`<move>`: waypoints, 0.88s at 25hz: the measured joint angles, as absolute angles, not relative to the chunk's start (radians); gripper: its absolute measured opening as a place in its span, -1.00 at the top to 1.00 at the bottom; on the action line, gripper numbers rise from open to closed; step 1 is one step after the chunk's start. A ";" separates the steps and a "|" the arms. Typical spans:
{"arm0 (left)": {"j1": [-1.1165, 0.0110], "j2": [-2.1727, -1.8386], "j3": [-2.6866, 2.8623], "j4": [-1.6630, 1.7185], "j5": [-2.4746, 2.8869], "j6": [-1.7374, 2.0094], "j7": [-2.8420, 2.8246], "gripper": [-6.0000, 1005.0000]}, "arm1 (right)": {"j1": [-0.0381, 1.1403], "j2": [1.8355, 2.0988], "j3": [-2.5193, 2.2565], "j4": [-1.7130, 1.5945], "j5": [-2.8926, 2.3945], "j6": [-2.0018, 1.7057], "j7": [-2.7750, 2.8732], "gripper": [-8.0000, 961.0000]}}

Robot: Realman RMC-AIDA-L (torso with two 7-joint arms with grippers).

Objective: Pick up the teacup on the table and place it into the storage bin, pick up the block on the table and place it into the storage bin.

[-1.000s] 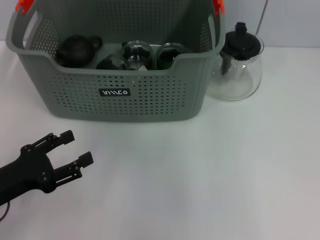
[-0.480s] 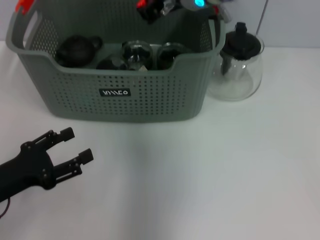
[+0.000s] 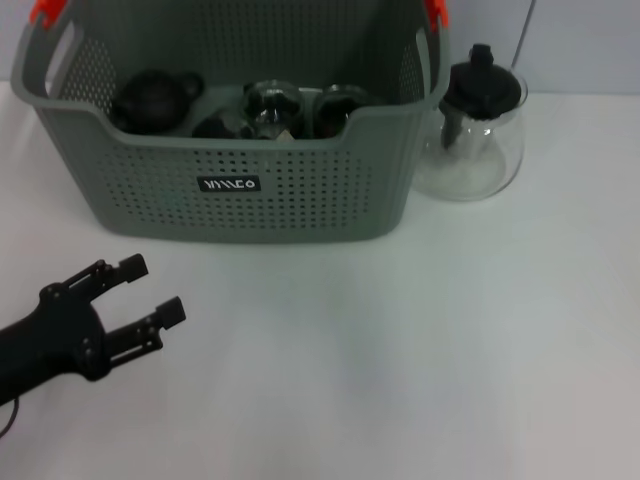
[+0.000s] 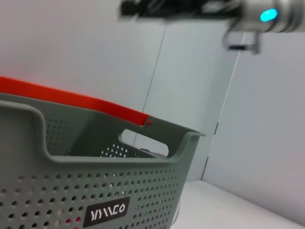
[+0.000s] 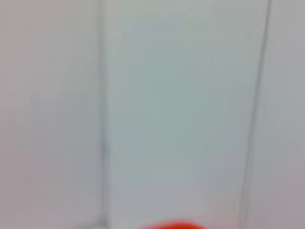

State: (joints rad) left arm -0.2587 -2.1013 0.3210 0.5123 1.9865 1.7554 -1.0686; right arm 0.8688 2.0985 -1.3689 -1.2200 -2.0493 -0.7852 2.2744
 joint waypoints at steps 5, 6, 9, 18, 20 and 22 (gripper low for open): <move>-0.257 -2.098 0.324 0.516 1.994 1.763 -1.063 -0.68 | 0.451 2.098 -1.385 -1.448 -1.589 -1.020 1.758 -0.65; -0.259 -2.097 0.327 0.520 1.997 1.769 -1.063 -0.68 | 0.363 2.097 -1.376 -1.450 -1.500 -1.097 1.647 -0.68; -0.273 -2.085 0.341 0.546 2.034 1.798 -1.062 -0.68 | 0.155 2.098 -1.308 -1.307 -1.370 -1.402 1.301 -0.80; -0.419 -2.024 0.353 0.556 2.259 1.897 -1.061 -0.68 | 0.199 2.094 -1.148 -0.662 -1.446 -1.646 0.789 -0.98; -0.441 -2.025 0.375 0.538 2.272 1.887 -1.055 -0.68 | 0.250 2.092 -1.130 -0.561 -1.488 -1.623 0.734 -0.98; -0.457 -2.030 0.422 0.513 2.276 1.854 -1.033 -0.68 | 0.306 2.091 -1.111 -0.469 -1.530 -1.585 0.707 -0.98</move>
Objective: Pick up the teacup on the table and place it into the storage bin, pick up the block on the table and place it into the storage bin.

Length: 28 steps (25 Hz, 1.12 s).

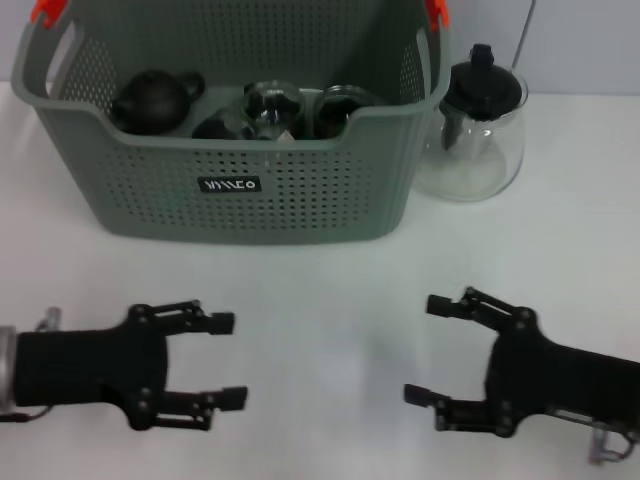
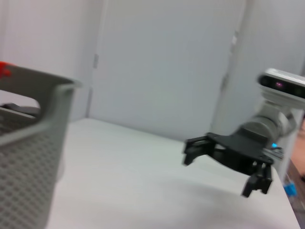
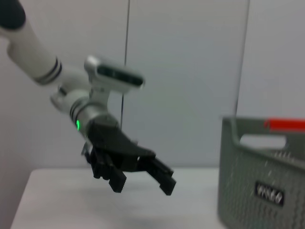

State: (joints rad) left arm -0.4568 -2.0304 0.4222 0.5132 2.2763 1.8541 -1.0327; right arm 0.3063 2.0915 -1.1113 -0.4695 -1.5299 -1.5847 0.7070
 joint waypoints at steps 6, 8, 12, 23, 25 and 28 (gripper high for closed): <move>-0.460 -2.067 0.522 0.493 2.278 1.757 -0.985 -0.68 | 0.378 2.091 -1.103 -0.369 -1.570 -1.541 0.680 -0.97; -0.459 -2.071 0.534 0.488 2.278 1.747 -0.982 -0.68 | 0.382 2.093 -1.103 -0.368 -1.570 -1.537 0.682 -0.97; -0.461 -2.075 0.538 0.486 2.278 1.749 -0.981 -0.68 | 0.389 2.095 -1.102 -0.365 -1.570 -1.533 0.686 -0.97; -0.466 -2.088 0.527 0.486 2.223 1.823 -0.932 -0.68 | 0.384 2.091 -1.099 -0.347 -1.563 -1.533 0.679 -0.97; -0.465 -2.086 0.527 0.486 2.218 1.821 -0.928 -0.68 | 0.381 2.090 -1.093 -0.347 -1.563 -1.535 0.678 -0.97; -0.460 -2.084 0.525 0.487 2.218 1.819 -0.927 -0.68 | 0.376 2.087 -1.086 -0.346 -1.564 -1.535 0.681 -0.97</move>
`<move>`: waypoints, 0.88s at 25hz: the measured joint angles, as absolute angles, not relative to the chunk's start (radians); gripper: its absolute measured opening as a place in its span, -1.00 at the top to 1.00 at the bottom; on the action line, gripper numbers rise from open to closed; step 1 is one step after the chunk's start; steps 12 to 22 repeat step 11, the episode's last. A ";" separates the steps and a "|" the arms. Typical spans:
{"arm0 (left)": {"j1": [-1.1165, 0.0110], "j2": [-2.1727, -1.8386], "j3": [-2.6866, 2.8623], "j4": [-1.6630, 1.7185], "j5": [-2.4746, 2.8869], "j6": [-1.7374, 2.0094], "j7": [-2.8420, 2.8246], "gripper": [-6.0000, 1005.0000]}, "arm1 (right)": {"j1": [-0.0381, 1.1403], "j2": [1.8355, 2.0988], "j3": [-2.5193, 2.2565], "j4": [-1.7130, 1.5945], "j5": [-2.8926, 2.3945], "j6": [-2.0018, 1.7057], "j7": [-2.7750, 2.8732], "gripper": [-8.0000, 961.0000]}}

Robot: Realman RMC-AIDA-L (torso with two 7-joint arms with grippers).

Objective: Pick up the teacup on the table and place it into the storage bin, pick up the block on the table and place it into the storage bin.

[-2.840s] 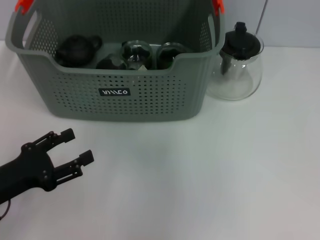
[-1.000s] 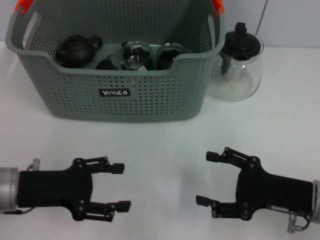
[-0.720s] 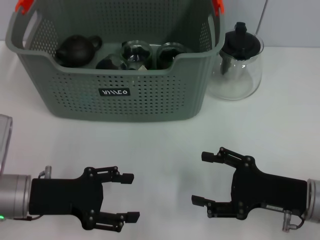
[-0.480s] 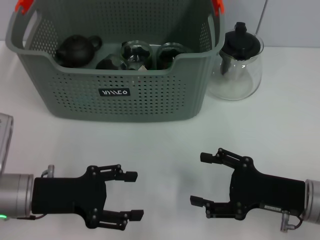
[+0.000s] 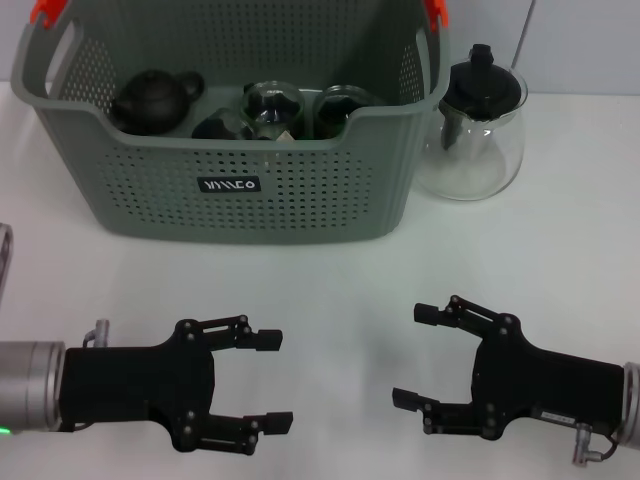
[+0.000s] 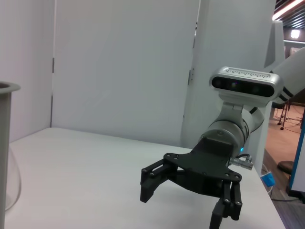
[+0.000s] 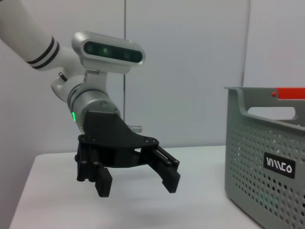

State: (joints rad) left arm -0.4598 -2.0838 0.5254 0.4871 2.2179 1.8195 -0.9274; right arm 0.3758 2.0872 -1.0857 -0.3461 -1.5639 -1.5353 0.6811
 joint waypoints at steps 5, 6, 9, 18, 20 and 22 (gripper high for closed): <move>-0.459 -2.081 0.505 0.487 2.217 1.823 -0.927 -0.68 | 0.377 2.086 -1.084 -0.347 -1.564 -1.536 0.685 -0.97; -0.460 -2.082 0.505 0.487 2.217 1.822 -0.927 -0.68 | 0.379 2.086 -1.084 -0.347 -1.565 -1.536 0.685 -0.97; -0.465 -2.087 0.504 0.489 2.216 1.816 -0.927 -0.68 | 0.382 2.087 -1.084 -0.347 -1.569 -1.536 0.686 -0.97; -0.466 -2.089 0.503 0.491 2.216 1.814 -0.927 -0.68 | 0.382 2.088 -1.084 -0.347 -1.569 -1.537 0.687 -0.97; -0.466 -2.089 0.503 0.491 2.216 1.814 -0.927 -0.68 | 0.382 2.088 -1.084 -0.347 -1.569 -1.537 0.687 -0.97; -0.466 -2.089 0.503 0.491 2.216 1.814 -0.927 -0.68 | 0.382 2.088 -1.084 -0.347 -1.569 -1.537 0.687 -0.97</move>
